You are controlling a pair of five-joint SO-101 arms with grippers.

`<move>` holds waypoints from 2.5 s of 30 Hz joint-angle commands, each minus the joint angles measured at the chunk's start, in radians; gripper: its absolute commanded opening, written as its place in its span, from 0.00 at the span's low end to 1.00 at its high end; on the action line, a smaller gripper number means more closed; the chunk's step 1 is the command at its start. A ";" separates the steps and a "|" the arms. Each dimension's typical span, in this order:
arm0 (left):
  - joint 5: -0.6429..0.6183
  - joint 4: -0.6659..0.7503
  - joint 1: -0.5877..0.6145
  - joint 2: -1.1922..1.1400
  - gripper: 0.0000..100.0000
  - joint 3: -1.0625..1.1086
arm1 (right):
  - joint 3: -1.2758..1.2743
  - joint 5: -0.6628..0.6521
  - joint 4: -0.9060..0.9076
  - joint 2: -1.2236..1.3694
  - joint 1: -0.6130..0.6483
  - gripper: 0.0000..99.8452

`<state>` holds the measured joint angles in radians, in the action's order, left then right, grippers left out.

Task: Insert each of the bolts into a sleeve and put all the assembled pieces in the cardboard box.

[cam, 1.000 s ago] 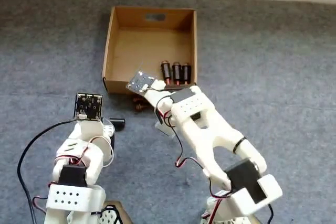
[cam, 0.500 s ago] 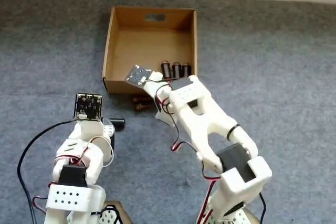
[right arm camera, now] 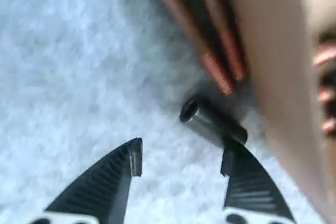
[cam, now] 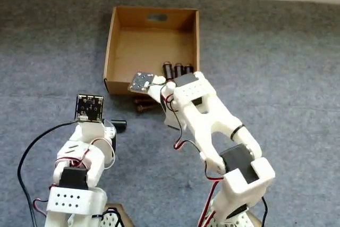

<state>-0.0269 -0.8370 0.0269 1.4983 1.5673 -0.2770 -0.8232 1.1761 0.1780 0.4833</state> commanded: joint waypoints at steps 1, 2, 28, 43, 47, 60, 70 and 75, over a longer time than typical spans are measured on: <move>0.006 0.025 -0.008 -0.007 0.04 -0.005 | 0.085 -0.021 0.107 -0.001 -0.008 0.22; 0.006 0.025 -0.008 -0.007 0.04 -0.005 | 0.111 -0.021 0.124 -0.001 -0.008 0.22; 0.043 0.025 -0.010 -0.007 0.04 -0.005 | 0.193 -0.044 0.033 0.119 -0.007 0.22; 0.044 0.025 -0.010 -0.007 0.04 -0.005 | 0.191 -0.227 0.128 0.125 -0.050 0.22; 0.044 0.025 -0.010 -0.007 0.04 -0.005 | 0.191 -0.226 0.105 0.125 -0.061 0.22; 0.044 0.025 -0.010 -0.007 0.04 -0.005 | 0.082 -0.086 0.019 0.116 -0.054 0.08; 0.046 0.025 -0.010 -0.007 0.04 -0.005 | 0.105 0.252 0.058 -0.010 -0.127 0.00; 0.046 0.025 -0.010 -0.007 0.04 -0.005 | -0.068 0.433 0.044 -0.150 -0.200 0.00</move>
<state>0.0100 -0.8370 0.0269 1.4983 1.5673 -0.2708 -0.4749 1.2236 0.1335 0.3237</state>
